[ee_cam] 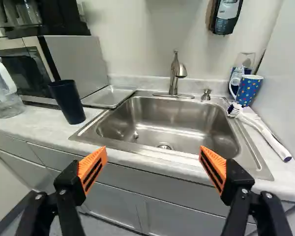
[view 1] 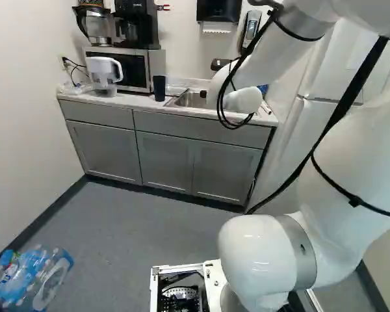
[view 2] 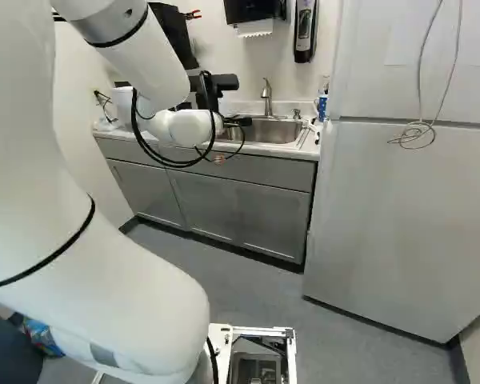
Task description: Rinse the cup and place it in the tray
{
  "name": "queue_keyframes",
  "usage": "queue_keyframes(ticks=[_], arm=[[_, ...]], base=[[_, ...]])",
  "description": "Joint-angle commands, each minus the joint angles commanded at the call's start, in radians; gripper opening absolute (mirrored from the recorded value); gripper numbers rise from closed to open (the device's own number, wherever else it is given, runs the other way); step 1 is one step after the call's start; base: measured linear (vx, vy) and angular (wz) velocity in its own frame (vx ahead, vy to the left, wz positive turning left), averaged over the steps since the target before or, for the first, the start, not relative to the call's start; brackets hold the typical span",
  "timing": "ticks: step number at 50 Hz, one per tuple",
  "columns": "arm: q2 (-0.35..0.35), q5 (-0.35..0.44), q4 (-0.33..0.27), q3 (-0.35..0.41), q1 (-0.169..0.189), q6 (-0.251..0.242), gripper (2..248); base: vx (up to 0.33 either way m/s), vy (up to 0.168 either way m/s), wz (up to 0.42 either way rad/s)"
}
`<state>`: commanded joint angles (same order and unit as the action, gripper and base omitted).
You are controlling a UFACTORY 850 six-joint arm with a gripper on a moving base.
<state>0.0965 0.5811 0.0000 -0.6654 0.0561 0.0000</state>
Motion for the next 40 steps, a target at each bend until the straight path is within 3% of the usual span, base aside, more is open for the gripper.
queue_keyframes(ticks=[40], arm=[[-0.018, -0.109, 0.000, -0.105, -0.002, 0.000, 247]], base=[[0.000, 0.000, 0.000]])
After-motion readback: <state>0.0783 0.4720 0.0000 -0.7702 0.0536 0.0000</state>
